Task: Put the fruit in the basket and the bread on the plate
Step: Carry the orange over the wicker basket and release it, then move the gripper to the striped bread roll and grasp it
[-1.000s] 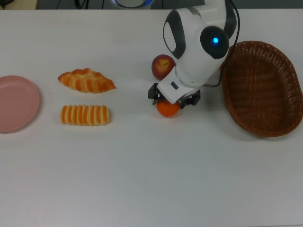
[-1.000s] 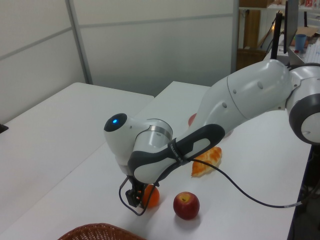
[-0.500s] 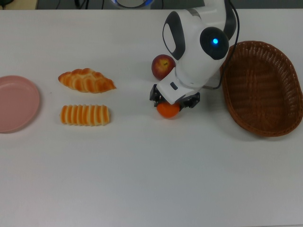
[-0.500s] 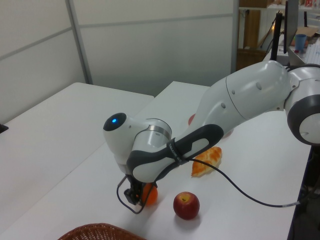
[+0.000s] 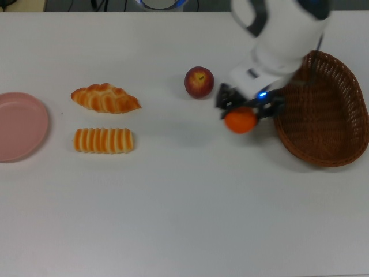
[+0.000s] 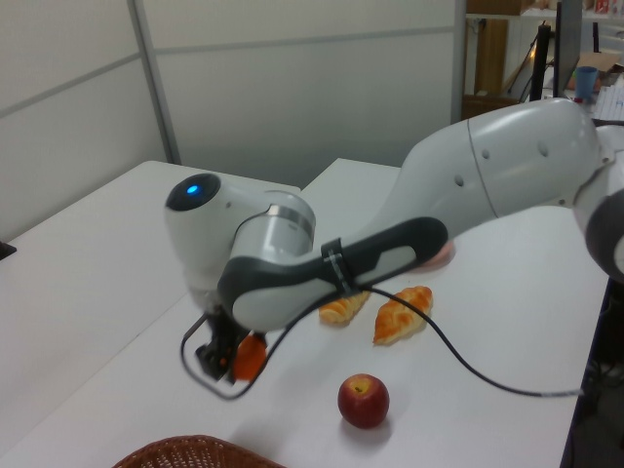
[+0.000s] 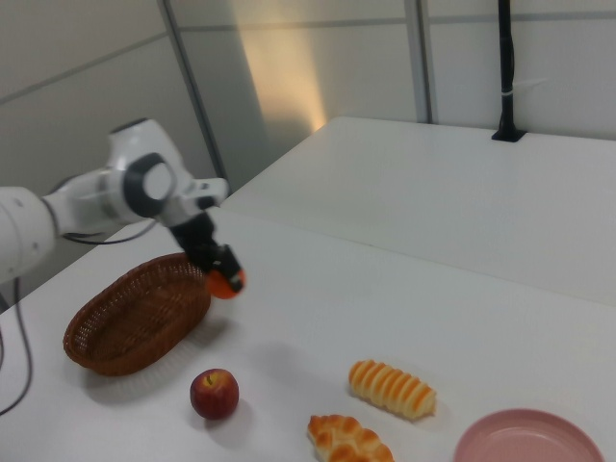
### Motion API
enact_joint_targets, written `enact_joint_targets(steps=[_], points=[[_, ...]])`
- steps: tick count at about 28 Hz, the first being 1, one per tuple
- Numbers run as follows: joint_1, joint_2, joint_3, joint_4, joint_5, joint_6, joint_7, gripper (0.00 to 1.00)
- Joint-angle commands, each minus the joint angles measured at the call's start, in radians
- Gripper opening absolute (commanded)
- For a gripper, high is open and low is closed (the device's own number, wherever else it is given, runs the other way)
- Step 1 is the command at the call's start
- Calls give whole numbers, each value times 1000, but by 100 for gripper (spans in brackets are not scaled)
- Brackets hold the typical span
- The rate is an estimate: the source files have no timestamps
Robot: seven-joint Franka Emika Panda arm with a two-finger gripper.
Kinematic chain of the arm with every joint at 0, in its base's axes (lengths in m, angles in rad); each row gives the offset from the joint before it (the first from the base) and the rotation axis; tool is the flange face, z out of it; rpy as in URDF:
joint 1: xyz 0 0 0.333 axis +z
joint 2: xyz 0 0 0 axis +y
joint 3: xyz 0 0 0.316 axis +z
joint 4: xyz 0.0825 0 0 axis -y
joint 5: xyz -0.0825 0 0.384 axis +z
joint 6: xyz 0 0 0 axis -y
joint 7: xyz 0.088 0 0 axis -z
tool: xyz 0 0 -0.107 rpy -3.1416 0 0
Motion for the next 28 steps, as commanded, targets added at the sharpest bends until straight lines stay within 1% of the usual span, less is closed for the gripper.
enact_joint_targets(steps=[1, 4, 5, 11, 12, 13, 14, 15, 16, 20, 26, 28], points=[[99, -11, -13, -1, 2, -37, 64, 0], [141, -9, -13, -2, 2, -37, 93, 0], [164, -8, -11, -4, 2, -37, 107, 0], [231, 7, -11, -7, 2, -36, 148, 0], [236, 10, -11, -8, 2, -33, 153, 2], [242, 14, -11, -8, 0, -31, 157, 11], [248, 20, -11, -8, 0, -31, 163, 25], [259, 26, -11, -8, 0, -31, 177, 74], [261, 27, -11, -8, 0, -31, 185, 100], [268, 27, -11, -8, -12, -36, 202, 100], [268, 20, -11, -2, -4, -39, 202, 100], [265, 15, -17, -2, -1, -45, 205, 100]])
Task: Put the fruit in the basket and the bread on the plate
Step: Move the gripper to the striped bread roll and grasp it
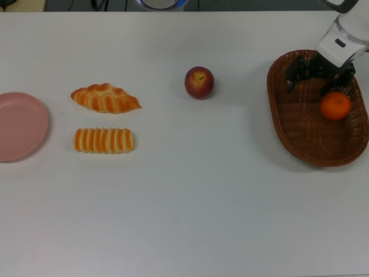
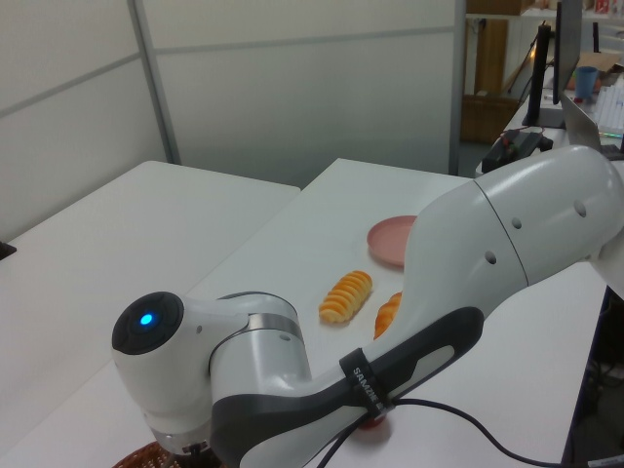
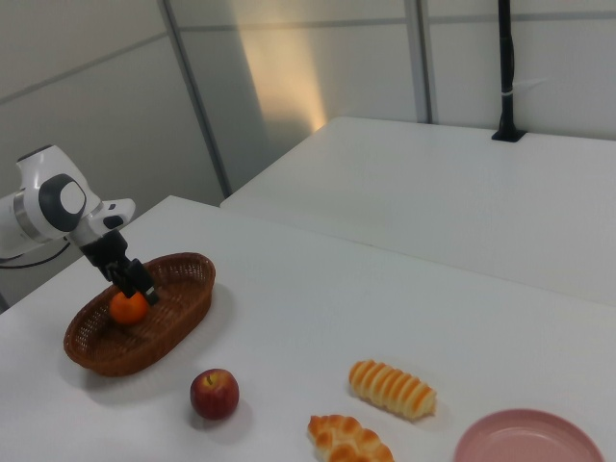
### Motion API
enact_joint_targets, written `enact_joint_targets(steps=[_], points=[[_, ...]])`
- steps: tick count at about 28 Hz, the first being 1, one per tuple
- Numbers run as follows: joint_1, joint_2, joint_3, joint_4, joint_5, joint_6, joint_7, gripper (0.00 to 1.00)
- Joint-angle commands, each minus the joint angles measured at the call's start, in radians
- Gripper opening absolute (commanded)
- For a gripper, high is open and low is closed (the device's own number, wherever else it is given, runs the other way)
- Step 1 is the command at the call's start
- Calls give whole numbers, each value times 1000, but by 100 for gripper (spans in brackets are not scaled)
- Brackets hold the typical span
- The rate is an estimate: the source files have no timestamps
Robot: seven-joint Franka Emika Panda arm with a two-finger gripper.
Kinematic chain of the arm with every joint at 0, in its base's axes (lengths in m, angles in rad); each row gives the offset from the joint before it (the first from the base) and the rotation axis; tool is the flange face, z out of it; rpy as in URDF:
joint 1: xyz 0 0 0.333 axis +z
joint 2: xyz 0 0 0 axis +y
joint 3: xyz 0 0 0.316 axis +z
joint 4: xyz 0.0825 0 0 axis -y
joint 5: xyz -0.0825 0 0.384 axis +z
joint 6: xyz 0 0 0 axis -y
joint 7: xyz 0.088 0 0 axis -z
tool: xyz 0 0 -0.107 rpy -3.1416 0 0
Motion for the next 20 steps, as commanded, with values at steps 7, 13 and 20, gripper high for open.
enact_joint_targets(steps=[7, 13, 20], points=[[-164, -77, -11, -13, 20, -57, 74, 100], [-353, -157, -14, -85, 39, -55, -168, 100], [-545, -157, -33, -84, 69, -54, -92, 100]])
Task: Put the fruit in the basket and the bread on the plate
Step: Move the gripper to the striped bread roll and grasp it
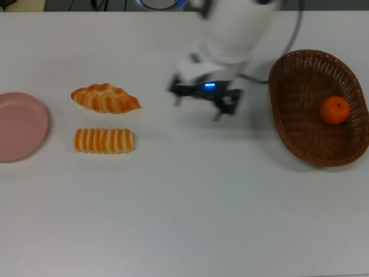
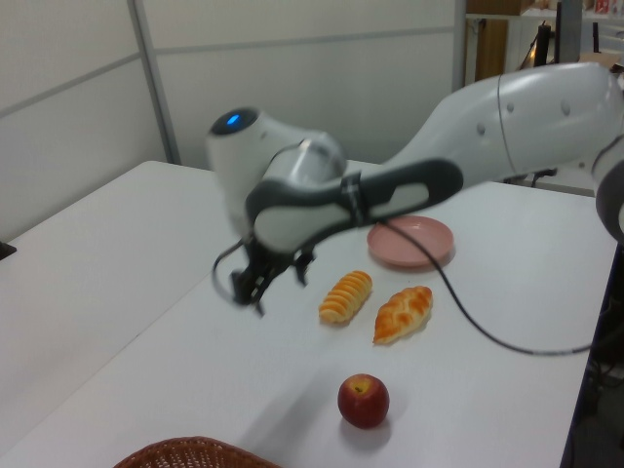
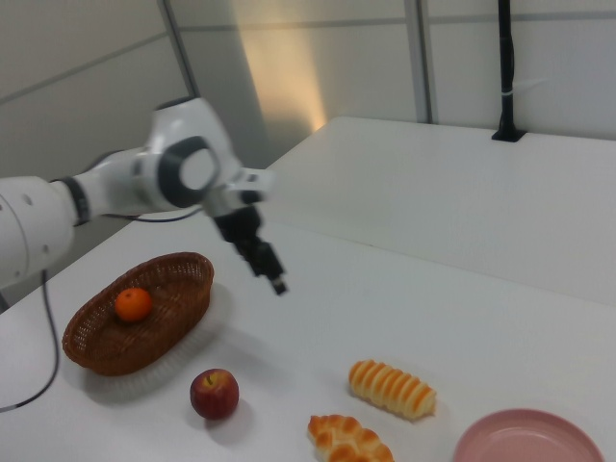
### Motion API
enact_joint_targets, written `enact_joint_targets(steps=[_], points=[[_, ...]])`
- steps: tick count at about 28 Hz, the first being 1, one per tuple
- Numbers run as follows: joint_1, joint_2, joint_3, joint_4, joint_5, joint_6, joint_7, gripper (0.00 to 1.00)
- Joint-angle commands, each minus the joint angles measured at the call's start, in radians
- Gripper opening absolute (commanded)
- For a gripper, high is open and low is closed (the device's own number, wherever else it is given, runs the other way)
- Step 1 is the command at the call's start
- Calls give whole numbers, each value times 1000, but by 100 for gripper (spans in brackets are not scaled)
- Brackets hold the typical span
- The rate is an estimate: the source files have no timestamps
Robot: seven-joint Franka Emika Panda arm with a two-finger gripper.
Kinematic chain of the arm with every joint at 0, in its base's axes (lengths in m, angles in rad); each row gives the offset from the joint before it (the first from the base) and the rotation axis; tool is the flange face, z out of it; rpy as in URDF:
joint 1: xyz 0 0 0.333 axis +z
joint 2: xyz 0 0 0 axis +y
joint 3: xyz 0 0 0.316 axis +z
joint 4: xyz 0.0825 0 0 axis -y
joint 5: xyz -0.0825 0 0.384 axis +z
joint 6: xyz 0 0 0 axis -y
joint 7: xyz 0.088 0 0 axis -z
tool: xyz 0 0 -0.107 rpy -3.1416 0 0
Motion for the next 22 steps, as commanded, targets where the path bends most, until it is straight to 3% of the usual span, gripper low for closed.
enact_joint_targets(steps=[1, 5, 9, 11, 15, 22], points=[[-117, -28, -5, -48, 32, 1, 97, 100], [-180, -24, -8, -55, 58, 27, 330, 100], [-202, -27, -20, -107, 69, 27, 395, 100], [-205, -16, -46, -143, 100, 74, 484, 100], [-223, 18, -63, -189, 110, 227, 586, 100], [-263, 68, -63, -187, 149, 321, 650, 100]])
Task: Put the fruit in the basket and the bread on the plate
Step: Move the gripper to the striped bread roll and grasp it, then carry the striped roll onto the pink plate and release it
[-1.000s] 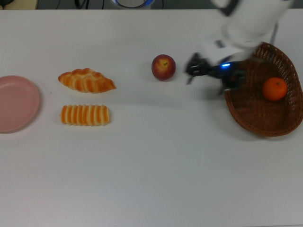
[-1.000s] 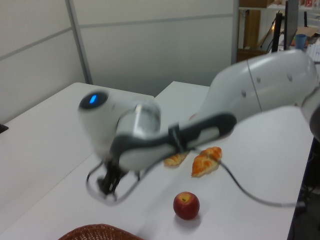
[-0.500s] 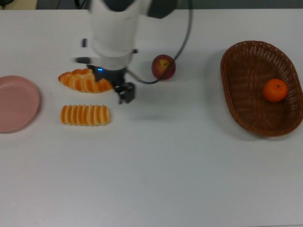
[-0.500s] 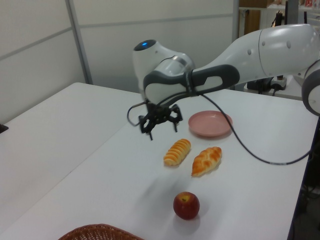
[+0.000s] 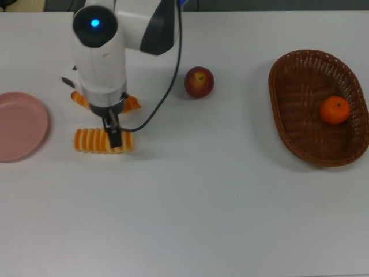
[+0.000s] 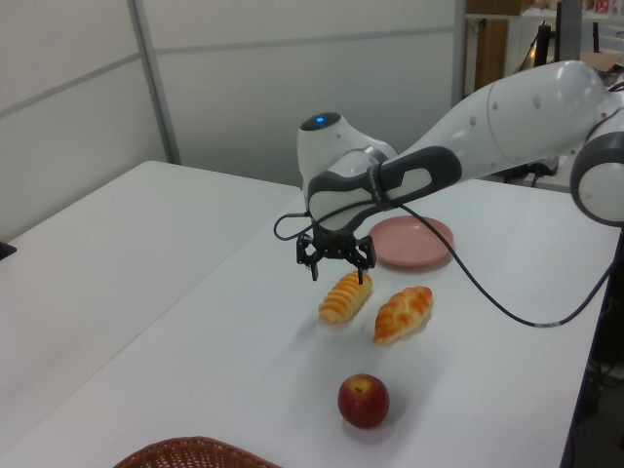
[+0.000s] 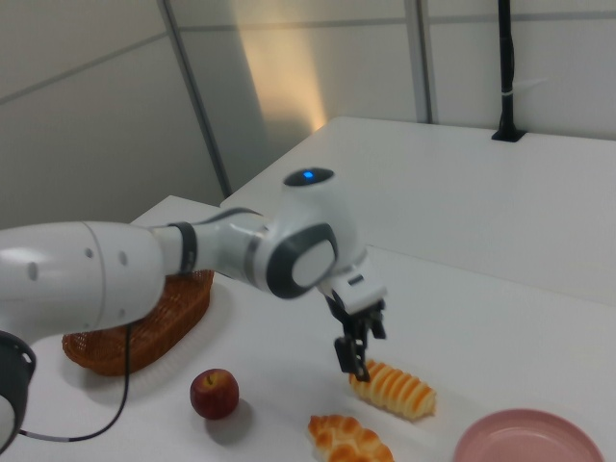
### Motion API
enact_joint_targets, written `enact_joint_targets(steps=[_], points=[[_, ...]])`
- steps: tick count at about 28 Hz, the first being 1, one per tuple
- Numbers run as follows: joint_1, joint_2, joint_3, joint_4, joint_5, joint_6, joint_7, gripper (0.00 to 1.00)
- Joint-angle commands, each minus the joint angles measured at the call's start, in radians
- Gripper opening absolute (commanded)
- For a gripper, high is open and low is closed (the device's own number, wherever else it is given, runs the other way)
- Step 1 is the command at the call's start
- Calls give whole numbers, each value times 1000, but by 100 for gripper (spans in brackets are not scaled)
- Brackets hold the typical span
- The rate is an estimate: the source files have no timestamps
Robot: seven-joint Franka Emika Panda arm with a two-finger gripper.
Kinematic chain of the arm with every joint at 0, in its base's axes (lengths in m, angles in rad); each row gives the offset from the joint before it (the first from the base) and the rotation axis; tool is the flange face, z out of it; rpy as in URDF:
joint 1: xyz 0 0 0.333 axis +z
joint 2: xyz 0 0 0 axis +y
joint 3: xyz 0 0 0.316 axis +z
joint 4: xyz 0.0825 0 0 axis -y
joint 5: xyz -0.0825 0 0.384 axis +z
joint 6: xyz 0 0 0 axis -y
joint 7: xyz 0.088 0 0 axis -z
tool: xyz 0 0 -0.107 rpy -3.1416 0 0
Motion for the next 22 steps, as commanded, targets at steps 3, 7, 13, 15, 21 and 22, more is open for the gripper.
enact_joint_targets(steps=[3, 7, 13, 15, 21, 22], points=[[-13, 42, -6, -12, 51, 96, 53, 100], [-13, 95, -6, -14, 48, 127, 58, 100], [-13, 140, -6, -15, 37, 137, 53, 84], [-16, 139, -6, -17, 39, 160, 49, 27], [-78, 73, -35, -8, 60, 163, 24, 0], [-83, 62, -43, -8, 68, 162, 14, 0]])
